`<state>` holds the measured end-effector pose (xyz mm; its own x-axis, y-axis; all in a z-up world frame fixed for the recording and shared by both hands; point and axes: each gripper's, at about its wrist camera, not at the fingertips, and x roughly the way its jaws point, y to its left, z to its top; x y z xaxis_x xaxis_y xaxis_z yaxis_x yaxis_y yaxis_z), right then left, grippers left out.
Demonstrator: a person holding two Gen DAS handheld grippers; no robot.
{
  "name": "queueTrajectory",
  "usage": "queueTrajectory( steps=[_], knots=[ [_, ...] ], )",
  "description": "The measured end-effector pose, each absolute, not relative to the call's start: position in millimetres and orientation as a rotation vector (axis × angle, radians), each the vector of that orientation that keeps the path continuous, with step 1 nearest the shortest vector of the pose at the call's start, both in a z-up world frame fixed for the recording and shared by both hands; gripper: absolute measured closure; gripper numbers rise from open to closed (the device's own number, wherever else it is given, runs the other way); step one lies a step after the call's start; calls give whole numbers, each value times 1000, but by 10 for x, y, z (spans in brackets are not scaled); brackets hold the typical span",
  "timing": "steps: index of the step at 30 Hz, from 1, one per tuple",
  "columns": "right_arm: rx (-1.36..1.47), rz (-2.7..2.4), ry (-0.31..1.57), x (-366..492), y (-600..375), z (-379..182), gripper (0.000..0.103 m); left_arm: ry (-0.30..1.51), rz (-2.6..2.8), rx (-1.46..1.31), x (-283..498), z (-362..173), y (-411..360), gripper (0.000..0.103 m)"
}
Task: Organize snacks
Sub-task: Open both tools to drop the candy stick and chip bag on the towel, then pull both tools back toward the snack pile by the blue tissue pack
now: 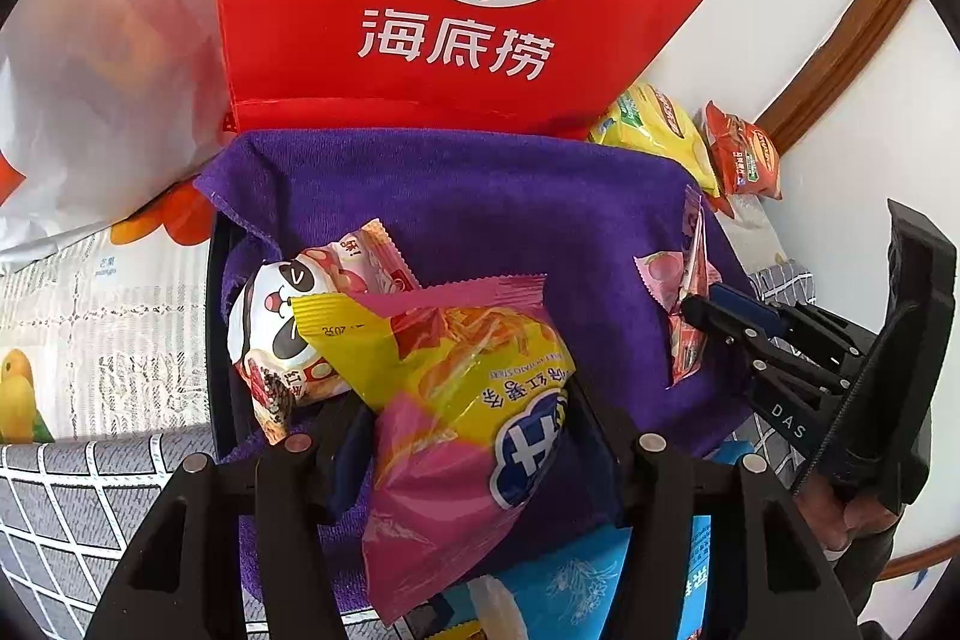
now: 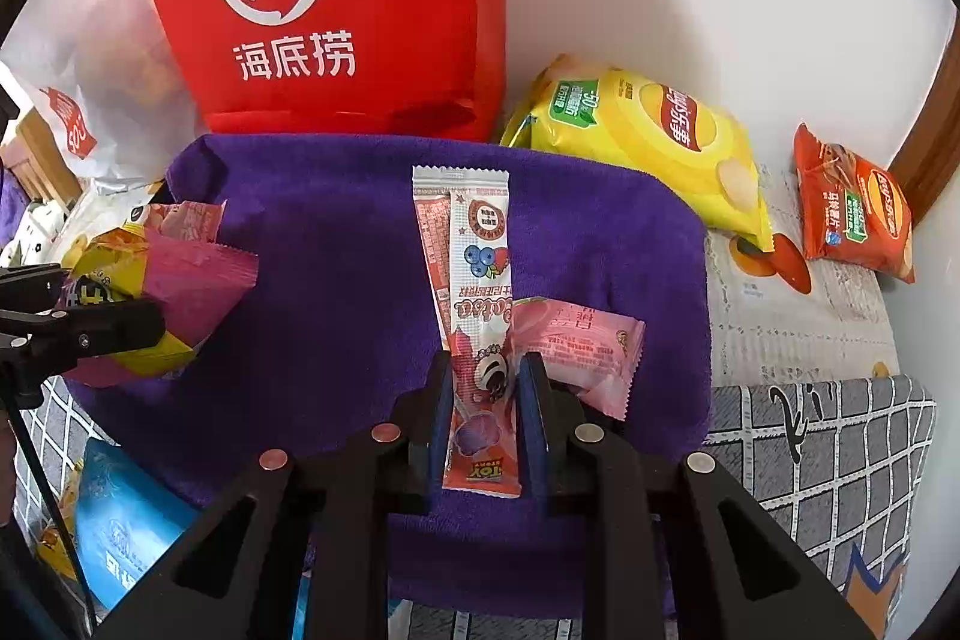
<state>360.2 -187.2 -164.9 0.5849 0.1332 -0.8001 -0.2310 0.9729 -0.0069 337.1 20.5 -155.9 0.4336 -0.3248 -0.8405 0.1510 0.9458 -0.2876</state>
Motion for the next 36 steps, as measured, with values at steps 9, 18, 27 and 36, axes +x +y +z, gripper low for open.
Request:
queueTrajectory(
  steps=[9,18,27,36],
  knots=[
    [-100,244,871,3539,-1866,-1487,57,1098,-303,-171,3370,-1531,188,46],
    [-75,246,816,3449,-1856,-1333,53,1062,-333,-209,3304,-1397,182,35],
    [-42,170,779,3253,-1918,-1135,53,995,-343,-189,3129,-1130,106,26],
    [-78,111,800,2737,-2000,-956,53,957,-378,-137,2840,-884,-126,26]
  ],
)
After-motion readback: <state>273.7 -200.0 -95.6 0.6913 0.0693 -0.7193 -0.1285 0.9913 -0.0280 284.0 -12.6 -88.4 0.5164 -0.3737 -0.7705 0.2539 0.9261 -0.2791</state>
